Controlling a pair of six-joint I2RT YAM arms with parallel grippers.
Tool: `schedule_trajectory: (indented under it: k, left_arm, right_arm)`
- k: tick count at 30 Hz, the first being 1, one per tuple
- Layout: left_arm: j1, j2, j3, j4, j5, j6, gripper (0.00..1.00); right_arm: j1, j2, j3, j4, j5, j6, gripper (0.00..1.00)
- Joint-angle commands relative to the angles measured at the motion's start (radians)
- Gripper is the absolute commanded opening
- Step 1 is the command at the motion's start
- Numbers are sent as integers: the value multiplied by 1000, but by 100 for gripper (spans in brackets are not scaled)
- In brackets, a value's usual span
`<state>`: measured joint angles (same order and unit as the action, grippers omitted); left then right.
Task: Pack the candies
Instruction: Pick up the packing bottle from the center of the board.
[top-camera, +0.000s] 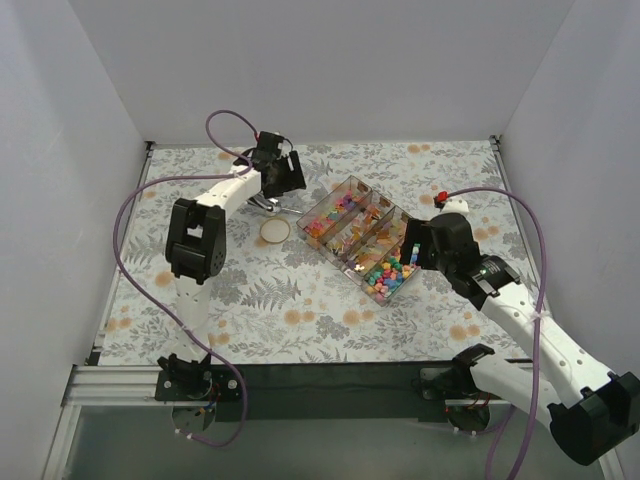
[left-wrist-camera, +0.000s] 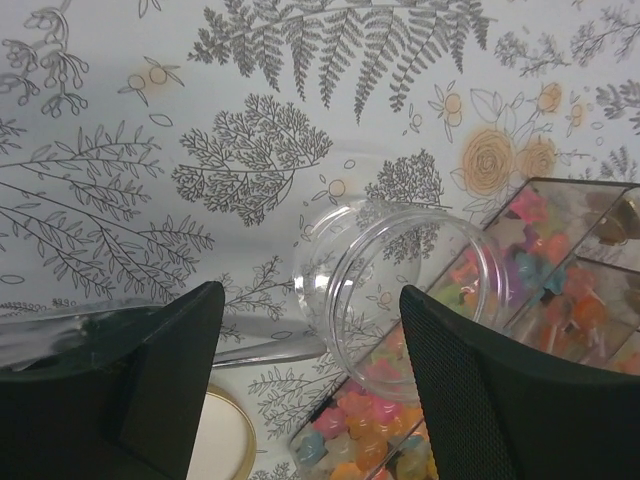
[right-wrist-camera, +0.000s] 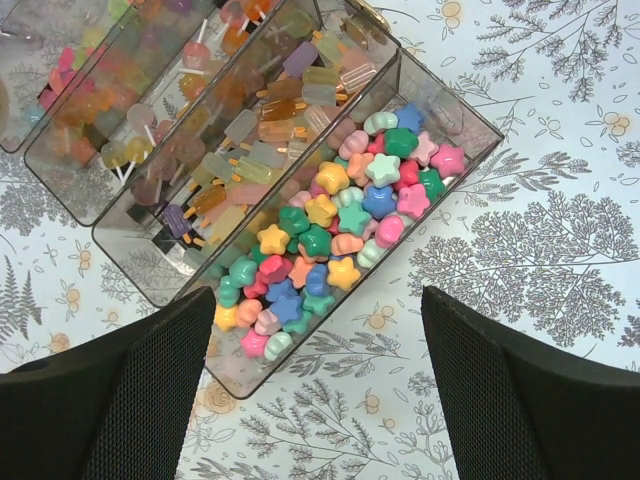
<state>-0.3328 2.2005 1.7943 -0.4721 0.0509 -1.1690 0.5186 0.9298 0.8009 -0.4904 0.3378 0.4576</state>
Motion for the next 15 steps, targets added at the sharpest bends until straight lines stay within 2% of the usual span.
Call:
schedule_trajectory:
  k: [1, 5, 6, 9, 10, 12, 15]
  left_arm:
    - [-17, -19, 37, -57, -25, 34, 69]
    - [-35, 1, 40, -56, -68, 72, 63]
    - [-35, 7, 45, -56, -71, 74, 53]
    - [-38, 27, 66, -51, -79, 81, 41]
    - [-40, 31, 74, -48, -80, 86, 33]
    - [-46, 44, 99, -49, -86, 97, 26]
    - [-51, 39, 129, -57, -105, 107, 7]
  right_arm:
    - [0, -32, -11, 44, 21, -48, 90]
    - [-2, -28, -23, 44, 43, -59, 89]
    - [-2, -25, -23, 46, 44, -59, 89]
    - [-2, -17, -20, 44, 44, -62, 89]
    - [-2, -16, -19, 44, 46, -63, 89]
    - [-2, -16, -19, 46, 50, -71, 89]
    - [-3, -16, -16, 44, 59, -80, 89]
